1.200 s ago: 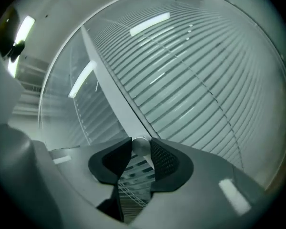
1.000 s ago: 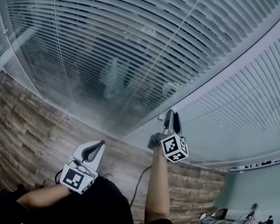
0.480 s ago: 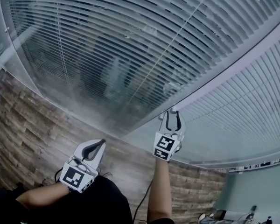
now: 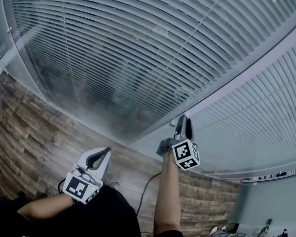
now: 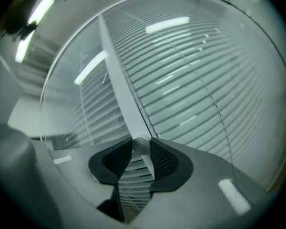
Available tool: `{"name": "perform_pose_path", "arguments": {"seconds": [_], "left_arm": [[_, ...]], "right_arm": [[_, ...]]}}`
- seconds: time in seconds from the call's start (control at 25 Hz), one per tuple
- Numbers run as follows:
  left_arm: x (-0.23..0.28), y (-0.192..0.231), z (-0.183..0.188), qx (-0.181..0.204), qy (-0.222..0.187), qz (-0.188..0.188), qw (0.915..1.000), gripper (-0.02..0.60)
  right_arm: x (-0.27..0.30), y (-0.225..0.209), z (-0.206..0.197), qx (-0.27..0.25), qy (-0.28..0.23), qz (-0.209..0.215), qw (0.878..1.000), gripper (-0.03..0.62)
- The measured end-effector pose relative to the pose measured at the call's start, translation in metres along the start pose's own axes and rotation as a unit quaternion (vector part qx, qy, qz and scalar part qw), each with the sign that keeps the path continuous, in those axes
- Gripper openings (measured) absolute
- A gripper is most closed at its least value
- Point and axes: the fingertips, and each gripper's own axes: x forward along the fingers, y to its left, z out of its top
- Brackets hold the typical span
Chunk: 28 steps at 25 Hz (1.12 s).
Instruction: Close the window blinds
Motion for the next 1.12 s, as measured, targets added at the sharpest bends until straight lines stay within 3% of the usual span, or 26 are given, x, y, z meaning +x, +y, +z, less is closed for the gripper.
{"name": "perform_pose_path", "arguments": {"seconds": [0.12, 0.24, 0.36, 0.44, 0.56, 0.64, 0.72, 0.96, 1.04, 1.12], "left_arm": [[-0.002, -0.002, 0.000, 0.000, -0.001, 0.000, 1.0000, 0.002], [-0.005, -0.004, -0.001, -0.001, 0.000, -0.001, 1.0000, 0.002], [-0.005, -0.004, -0.001, -0.003, -0.001, 0.000, 1.0000, 0.002], [-0.005, -0.004, 0.000, -0.003, -0.001, 0.000, 1.0000, 0.002], [-0.006, -0.004, 0.000, -0.002, 0.000, -0.002, 1.0000, 0.002], [-0.007, -0.004, -0.001, -0.002, 0.000, -0.004, 1.0000, 0.002], [-0.007, -0.004, -0.002, -0.003, 0.001, -0.005, 1.0000, 0.002], [-0.006, -0.005, -0.003, -0.005, 0.002, -0.002, 1.0000, 0.002], [-0.006, -0.004, -0.003, -0.005, 0.002, 0.000, 1.0000, 0.002], [-0.006, -0.003, -0.003, -0.004, 0.002, 0.000, 1.0000, 0.002]], "right_arm": [[-0.001, -0.003, 0.001, 0.102, -0.007, 0.014, 0.995, 0.124], [-0.001, -0.002, 0.002, 0.094, 0.001, 0.025, 0.995, 0.129], [-0.004, -0.001, 0.007, 0.006, 0.008, 0.025, 1.000, 0.149], [-0.007, 0.002, 0.008, -0.104, 0.019, 0.015, 0.994, 0.161], [-0.007, 0.011, 0.002, -0.291, 0.045, -0.004, 0.956, 0.164], [-0.005, 0.018, -0.002, -0.364, 0.054, -0.010, 0.930, 0.164], [-0.003, 0.021, -0.007, -0.394, 0.061, -0.014, 0.917, 0.163], [0.002, 0.014, -0.007, -0.415, 0.057, -0.040, 0.907, 0.146], [0.003, 0.016, -0.009, -0.447, 0.060, -0.039, 0.892, 0.146], [0.006, 0.021, -0.011, -0.491, 0.061, -0.040, 0.868, 0.139]]}}
